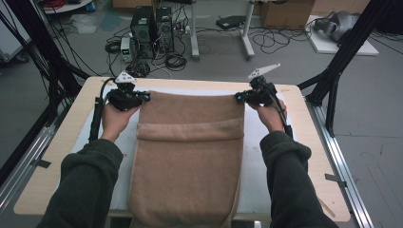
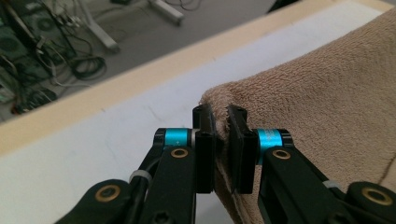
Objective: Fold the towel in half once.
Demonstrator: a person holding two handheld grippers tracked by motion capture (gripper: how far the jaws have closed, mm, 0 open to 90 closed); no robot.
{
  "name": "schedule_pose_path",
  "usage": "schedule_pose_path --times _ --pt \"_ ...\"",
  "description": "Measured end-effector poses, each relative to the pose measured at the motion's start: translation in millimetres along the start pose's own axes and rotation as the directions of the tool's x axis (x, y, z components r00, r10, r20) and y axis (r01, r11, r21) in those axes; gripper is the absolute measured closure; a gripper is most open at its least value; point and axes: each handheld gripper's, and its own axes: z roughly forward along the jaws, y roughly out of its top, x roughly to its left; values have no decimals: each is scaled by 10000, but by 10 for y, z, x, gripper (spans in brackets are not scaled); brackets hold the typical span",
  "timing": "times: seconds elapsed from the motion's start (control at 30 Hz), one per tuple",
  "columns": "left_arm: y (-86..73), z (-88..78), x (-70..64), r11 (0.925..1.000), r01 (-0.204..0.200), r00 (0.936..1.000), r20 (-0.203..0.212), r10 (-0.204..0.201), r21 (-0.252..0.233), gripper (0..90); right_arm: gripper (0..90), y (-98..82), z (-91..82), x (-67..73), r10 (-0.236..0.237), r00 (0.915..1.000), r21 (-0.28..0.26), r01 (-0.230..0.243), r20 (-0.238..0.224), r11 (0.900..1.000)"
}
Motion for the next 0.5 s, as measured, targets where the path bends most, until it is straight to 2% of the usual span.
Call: schedule_pose_path --times 0.03,0.07,0.1,0.13,0.17,0.23,0.27,0.33,0.47,0.5 --pt "22 2 15 10000 69 10000 3 -69 -69 806 837 48 -1 -15 -24 9999 -113 26 122 9999" --pt "22 10 32 10000 93 9999 -45 -93 14 760 756 74 20 -32 115 9999 -96 -114 99 9999" --pt "-1 22 47 9997 168 9998 -58 -167 201 692 617 76 52 -47 299 9995 -153 -297 133 9994" --pt "-40 27 68 9990 270 9996 33 -272 368 645 592 59 86 -59 626 9980 -105 -626 -7 9980" --pt "-96 30 81 9984 348 9993 133 -354 443 600 578 27 121 -54 668 9974 34 -668 -250 9978" --pt "-225 20 90 9973 437 9979 442 -463 582 566 570 -57 179 0 505 9983 356 -494 -294 9981" --pt "-293 12 83 9974 426 9971 603 -460 574 554 557 -112 197 27 546 9976 334 -532 -426 9980" --pt "-422 1 55 9967 420 9950 874 -481 696 546 540 -212 240 87 578 9967 699 -538 -564 9961" --pt "-653 0 -29 9953 249 9918 1226 -364 938 541 536 -430 276 201 542 9956 894 -473 -764 9949" --pt "-707 2 -51 9950 234 9921 1207 -351 973 541 534 -481 283 226 551 9955 918 -480 -772 9946"
